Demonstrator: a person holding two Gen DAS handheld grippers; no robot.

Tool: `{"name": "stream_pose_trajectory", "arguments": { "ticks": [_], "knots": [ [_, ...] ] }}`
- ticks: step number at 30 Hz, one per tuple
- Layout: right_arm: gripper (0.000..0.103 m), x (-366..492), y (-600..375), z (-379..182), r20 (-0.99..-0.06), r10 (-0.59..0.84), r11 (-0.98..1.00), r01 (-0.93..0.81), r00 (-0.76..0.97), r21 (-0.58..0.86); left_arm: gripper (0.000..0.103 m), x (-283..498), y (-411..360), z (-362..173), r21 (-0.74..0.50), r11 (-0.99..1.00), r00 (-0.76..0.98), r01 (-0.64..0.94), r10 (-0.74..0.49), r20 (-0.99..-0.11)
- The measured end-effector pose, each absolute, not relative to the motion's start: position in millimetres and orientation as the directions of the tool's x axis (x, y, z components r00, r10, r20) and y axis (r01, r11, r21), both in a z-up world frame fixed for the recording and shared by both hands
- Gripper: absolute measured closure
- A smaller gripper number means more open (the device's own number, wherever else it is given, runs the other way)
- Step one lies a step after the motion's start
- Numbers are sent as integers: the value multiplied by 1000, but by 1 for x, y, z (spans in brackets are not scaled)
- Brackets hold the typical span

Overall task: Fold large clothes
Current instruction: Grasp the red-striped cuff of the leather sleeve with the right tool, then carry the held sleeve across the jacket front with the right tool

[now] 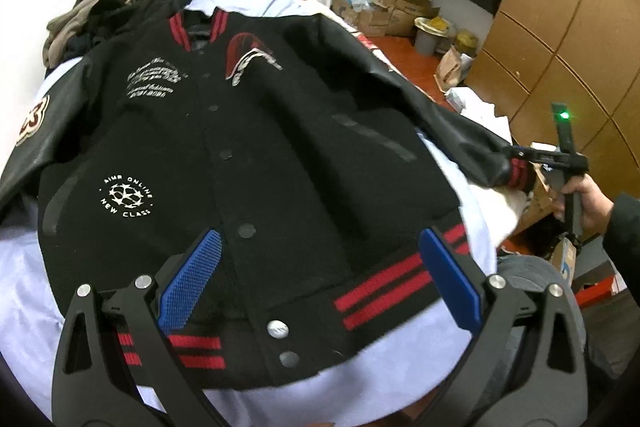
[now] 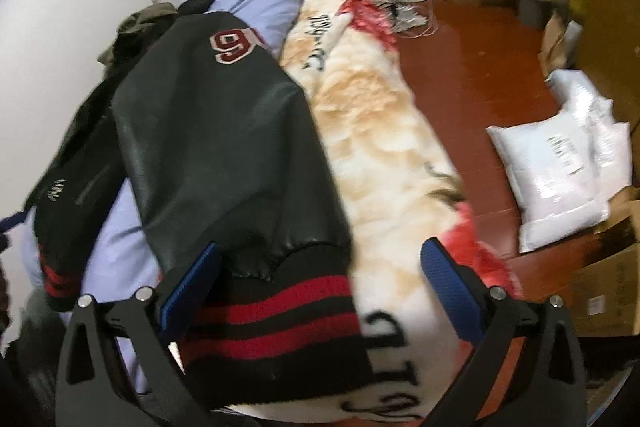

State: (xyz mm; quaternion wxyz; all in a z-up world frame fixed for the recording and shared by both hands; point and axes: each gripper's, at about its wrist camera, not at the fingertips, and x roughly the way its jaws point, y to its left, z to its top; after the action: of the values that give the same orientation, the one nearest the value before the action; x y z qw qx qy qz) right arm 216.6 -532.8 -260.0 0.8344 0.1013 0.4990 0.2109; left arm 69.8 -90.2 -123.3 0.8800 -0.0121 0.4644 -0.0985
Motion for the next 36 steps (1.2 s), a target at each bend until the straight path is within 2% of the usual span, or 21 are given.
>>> {"name": "stream_pose_trajectory", "arguments": {
  "ticks": [2, 3, 5, 7, 8, 9, 12, 15, 16, 17, 19, 22, 24, 26, 27, 32, 36],
  "knots": [
    [29, 218, -522, -263, -792, 505, 860, -275, 342, 430, 6, 78, -80, -127, -124, 982, 551, 145, -184, -814],
    [34, 216, -517, -262, -805, 495, 865, -271, 328, 422, 6, 80, -76, -128, -127, 982, 555, 143, -185, -811],
    [35, 218, -505, -259, -822, 484, 870, -271, 300, 413, 6, 86, -67, -129, -117, 984, 570, 135, -174, -803],
    [42, 219, -501, -256, -827, 481, 873, -245, 289, 422, 6, 94, -57, -130, -113, 985, 581, 129, -168, -796],
    [57, 221, -502, -254, -834, 468, 881, -226, 293, 415, 6, 98, -53, -131, -109, 985, 581, 133, -166, -797],
    [80, 222, -504, -251, -839, 454, 890, -199, 299, 411, 6, 102, -49, -134, -80, 988, 586, 129, -141, -798],
    [85, 220, -516, -236, -808, 491, 869, -116, 326, 481, 6, 104, -35, -139, -79, 988, 599, 130, -142, -788],
    [87, 216, -513, -217, -802, 496, 865, -102, 334, 492, 10, 103, -13, -147, -113, 990, 612, 89, -144, -778],
    [87, 214, -511, -208, -807, 480, 873, -93, 344, 479, 18, 102, -5, -152, -136, 987, 608, 81, -157, -778],
    [87, 213, -509, -199, -814, 458, 884, -86, 358, 460, 34, 102, -1, -156, -154, 985, 598, 81, -172, -783],
    [88, 214, -506, -176, -819, 422, 900, -73, 388, 430, 49, 101, 7, -164, -175, 982, 577, 78, -187, -795],
    [88, 218, -503, -133, -819, 365, 921, -45, 443, 386, 56, 95, 20, -173, -196, 978, 576, 76, -204, -792],
    [88, 225, -493, -95, -814, 327, 937, -57, 480, 344, 68, 91, 28, -178, -197, 978, 581, 70, -200, -789],
    [88, 234, -477, -54, -810, 280, 957, -81, 514, 279, 95, 90, 33, -184, -172, 983, 577, 56, -173, -798],
    [89, 240, -465, -27, -802, 254, 966, -98, 540, 240, 100, 90, 37, -185, -183, 982, 572, 49, -178, -801],
    [89, 259, -378, 65, -746, 175, 976, -214, 643, 44, 100, 91, 41, -189, -238, 970, 554, 49, -225, -801],
    [89, 263, -269, 96, -717, 192, 927, -364, 671, -93, 100, 89, 43, -198, -288, 957, 545, 36, -260, -797]
  ]
}}
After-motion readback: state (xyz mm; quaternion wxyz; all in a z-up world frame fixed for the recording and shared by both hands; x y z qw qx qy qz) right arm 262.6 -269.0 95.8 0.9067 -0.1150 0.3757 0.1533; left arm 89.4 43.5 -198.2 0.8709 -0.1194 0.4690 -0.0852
